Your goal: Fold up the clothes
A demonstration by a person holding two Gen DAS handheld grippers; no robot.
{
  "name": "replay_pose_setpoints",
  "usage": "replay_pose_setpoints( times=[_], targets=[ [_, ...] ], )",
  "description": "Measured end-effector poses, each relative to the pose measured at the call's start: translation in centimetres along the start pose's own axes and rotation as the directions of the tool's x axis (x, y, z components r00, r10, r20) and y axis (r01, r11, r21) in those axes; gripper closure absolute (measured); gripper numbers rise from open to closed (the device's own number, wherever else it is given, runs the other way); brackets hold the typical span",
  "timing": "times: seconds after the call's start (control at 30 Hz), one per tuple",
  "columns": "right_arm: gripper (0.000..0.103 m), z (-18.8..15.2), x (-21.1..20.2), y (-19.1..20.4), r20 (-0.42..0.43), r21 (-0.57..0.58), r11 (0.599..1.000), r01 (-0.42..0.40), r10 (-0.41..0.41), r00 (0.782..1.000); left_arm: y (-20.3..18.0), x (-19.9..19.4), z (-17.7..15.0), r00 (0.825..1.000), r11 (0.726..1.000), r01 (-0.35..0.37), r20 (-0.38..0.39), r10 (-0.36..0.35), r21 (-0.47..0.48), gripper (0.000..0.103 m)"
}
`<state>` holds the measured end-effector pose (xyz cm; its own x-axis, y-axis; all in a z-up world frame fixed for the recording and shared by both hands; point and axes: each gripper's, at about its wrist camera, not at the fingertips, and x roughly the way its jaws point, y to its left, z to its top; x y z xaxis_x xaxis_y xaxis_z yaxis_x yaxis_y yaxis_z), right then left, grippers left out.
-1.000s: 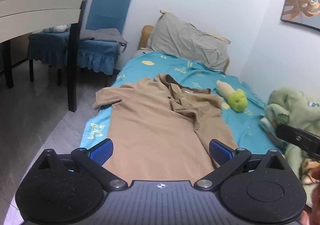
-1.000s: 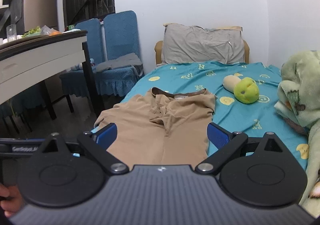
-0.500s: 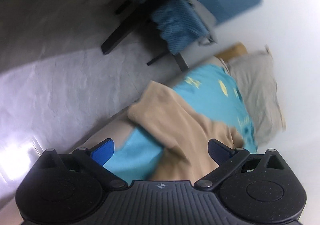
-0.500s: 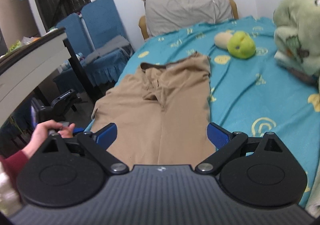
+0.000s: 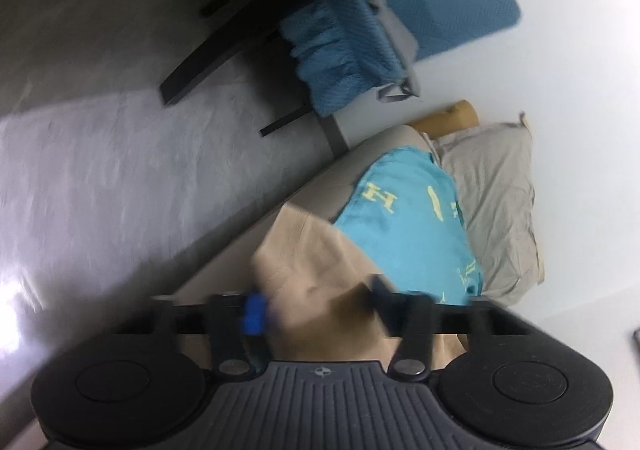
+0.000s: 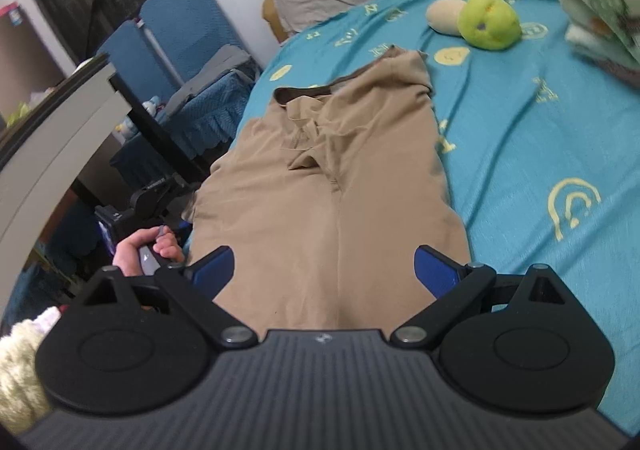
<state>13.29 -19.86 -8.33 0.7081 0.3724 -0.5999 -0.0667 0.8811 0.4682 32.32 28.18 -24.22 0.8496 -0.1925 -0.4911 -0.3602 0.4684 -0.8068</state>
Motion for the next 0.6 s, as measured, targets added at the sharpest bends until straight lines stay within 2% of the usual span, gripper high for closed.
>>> replay_pose_setpoints(
  times=[0.03,0.07,0.17,0.27,0.37,0.47,0.53,0.6],
  targets=[
    [0.005,0.1,-0.1,-0.2,0.002,0.013,1.0,0.001,-0.001,1.0,-0.9,-0.2,0.0,1.0,0.999,0.003,0.017,-0.004,0.041,0.087],
    [0.005,0.1,-0.2,-0.4,0.004,0.026,1.0,0.001,-0.001,1.0,-1.7,-0.4,0.0,0.999,0.997,0.005,0.033,-0.008,0.082,0.09],
    [0.005,0.3,-0.4,-0.8,0.009,0.051,0.999,-0.008,0.008,1.0,-4.8,-1.4,-0.1,0.997,0.976,-0.013,0.077,-0.004,0.218,0.092],
    [0.005,0.5,-0.9,-0.8,0.023,0.061,0.998,-0.022,0.02,1.0,-8.5,-2.9,-0.6,0.993,0.928,-0.063,0.116,0.021,0.367,0.093],
    [0.005,0.7,-1.5,-0.9,0.044,0.069,0.997,-0.03,0.027,0.999,-13.1,-4.3,-1.8,0.988,0.855,-0.101,0.15,0.028,0.509,0.094],
    [0.005,1.0,-2.3,-1.3,0.07,0.086,0.996,-0.027,0.021,0.997,-18.4,-5.1,-3.7,0.984,0.768,-0.119,0.18,0.005,0.63,0.094],
    [0.005,1.1,-2.8,-1.5,0.091,0.089,0.996,-0.014,0.005,0.996,-22.0,-5.6,-6.0,0.983,0.698,-0.107,0.179,-0.031,0.708,0.094],
    [0.005,1.3,-3.3,-1.9,0.109,0.092,0.996,-0.001,-0.009,0.994,-25.6,-5.5,-9.0,0.985,0.612,-0.083,0.156,-0.067,0.787,0.095]
  ],
)
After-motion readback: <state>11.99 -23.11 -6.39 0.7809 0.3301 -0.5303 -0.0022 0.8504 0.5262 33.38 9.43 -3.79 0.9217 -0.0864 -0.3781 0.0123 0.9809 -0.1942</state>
